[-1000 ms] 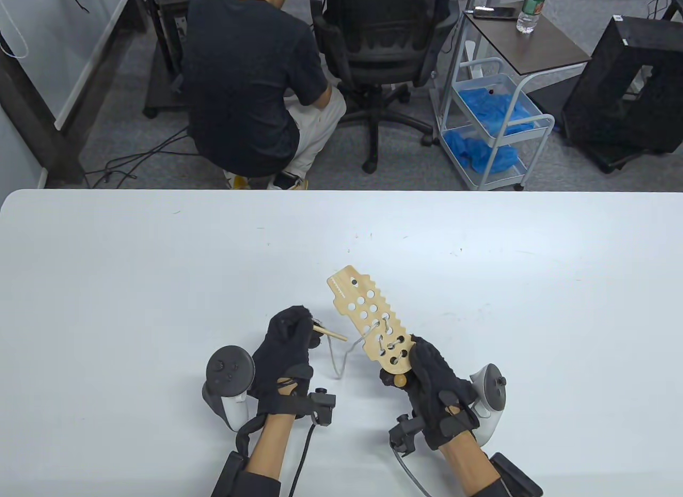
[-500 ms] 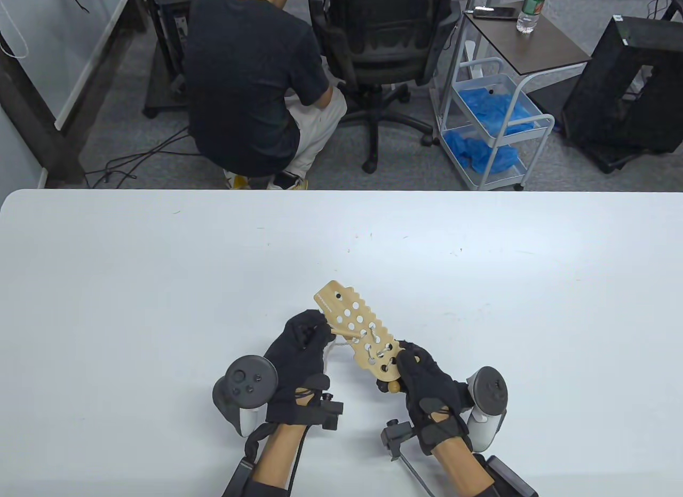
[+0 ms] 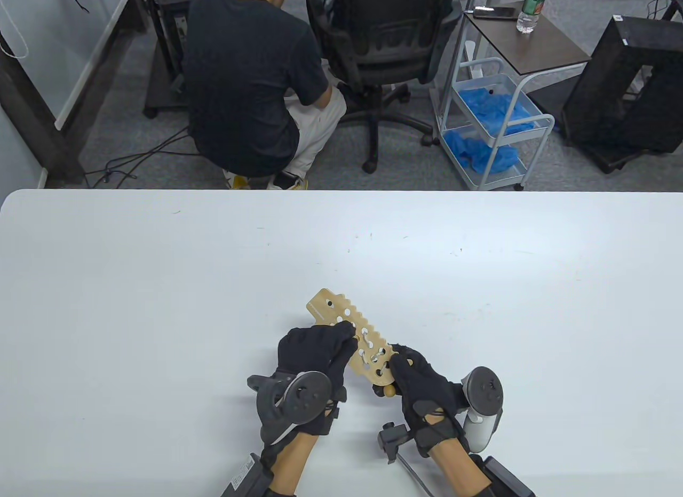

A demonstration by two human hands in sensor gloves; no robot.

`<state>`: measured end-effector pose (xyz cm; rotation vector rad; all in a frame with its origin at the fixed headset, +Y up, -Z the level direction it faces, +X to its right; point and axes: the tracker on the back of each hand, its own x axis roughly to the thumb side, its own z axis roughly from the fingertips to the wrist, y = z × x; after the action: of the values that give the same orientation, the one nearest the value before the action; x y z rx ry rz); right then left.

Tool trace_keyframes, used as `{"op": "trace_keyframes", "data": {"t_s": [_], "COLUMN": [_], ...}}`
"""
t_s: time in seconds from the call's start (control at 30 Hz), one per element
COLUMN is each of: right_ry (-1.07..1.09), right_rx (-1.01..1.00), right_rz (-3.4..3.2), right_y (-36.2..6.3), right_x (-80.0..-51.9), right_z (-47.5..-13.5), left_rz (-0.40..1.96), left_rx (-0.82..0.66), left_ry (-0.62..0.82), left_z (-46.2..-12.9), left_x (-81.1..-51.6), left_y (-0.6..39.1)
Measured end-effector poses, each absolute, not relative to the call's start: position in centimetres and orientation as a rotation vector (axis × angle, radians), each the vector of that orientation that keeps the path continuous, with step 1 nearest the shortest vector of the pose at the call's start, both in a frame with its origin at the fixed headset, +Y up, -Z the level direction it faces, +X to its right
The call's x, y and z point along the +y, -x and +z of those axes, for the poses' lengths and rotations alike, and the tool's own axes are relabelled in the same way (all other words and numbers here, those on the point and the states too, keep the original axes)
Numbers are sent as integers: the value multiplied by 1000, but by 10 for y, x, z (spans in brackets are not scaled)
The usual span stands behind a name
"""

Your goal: Remove rope from all holes on crocodile lacing toy

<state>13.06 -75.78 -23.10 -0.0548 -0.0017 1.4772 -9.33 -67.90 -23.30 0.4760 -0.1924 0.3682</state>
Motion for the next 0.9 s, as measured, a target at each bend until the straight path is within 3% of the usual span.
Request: {"op": "trace_keyframes", "data": {"t_s": [0.47,0.9], "right_ry": [24,63], "right_rx": [-1,-76], "right_rz": [1470,1322], "right_y": [-129,-150], "right_x": [-752,-738], "right_z": [-230,-232], "left_rz": [256,621], "left_rx": [-221,-107], "left_ry": [-497,-413], "left_z": [-228,-239], "left_x": [-679,-681], "left_y": [82,116]}}
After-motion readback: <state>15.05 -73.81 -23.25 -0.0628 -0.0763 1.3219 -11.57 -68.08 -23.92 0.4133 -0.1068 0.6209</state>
